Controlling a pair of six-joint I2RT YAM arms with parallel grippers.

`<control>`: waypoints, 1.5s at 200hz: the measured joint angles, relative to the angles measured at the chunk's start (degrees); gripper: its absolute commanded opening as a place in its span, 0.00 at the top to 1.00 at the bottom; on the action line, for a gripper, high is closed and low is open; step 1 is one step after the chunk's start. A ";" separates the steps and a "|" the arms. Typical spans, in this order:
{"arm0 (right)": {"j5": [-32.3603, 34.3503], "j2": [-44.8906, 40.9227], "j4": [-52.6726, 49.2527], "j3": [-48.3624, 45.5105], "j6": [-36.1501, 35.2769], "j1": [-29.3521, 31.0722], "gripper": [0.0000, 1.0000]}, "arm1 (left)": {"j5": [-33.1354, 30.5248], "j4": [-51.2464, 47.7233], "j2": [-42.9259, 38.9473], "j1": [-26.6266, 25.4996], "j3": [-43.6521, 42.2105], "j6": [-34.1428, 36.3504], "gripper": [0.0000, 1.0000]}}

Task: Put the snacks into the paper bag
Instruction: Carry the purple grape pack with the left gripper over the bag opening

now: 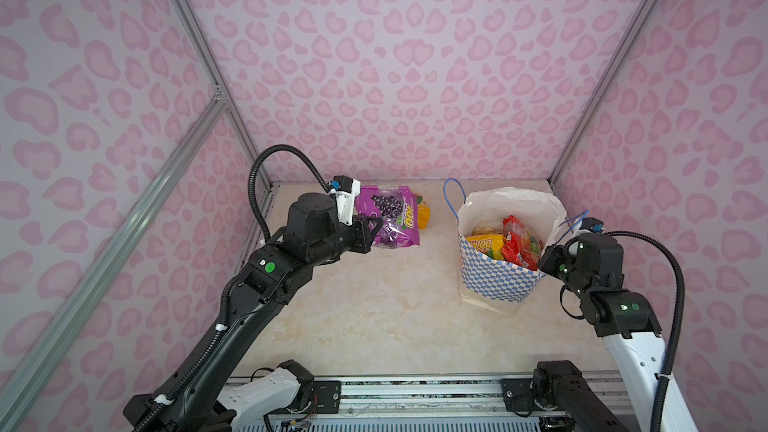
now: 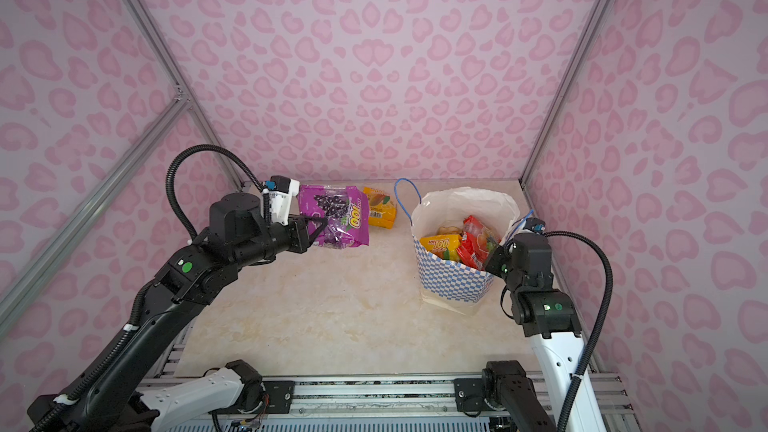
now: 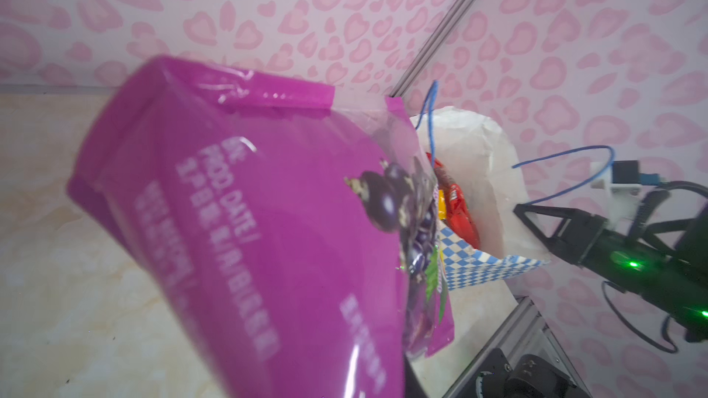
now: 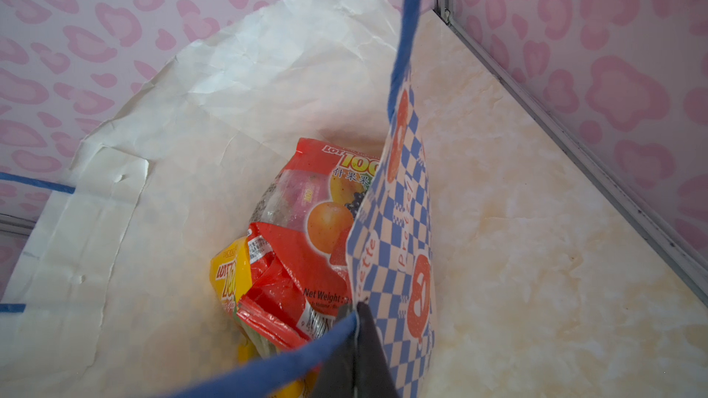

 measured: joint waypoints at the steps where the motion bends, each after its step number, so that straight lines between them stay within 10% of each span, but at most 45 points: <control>1: -0.02 0.00 0.00 0.00 0.00 0.00 1.00 | 0.04 0.11 0.07 -0.17 0.26 0.04 0.79; 97: -0.52 -0.20 -0.87 0.85 0.02 0.02 1.00 | 0.59 6.49 16.39 -16.50 18.47 10.64 0.79; 223: -0.50 -1.77 -2.16 0.61 -0.02 0.02 1.00 | 0.11 4.72 49.42 -21.42 44.96 23.50 0.80; 300: -0.48 -2.16 -1.64 -0.50 -0.07 0.02 1.00 | 1.18 -2.19 55.41 -22.86 46.38 25.46 0.80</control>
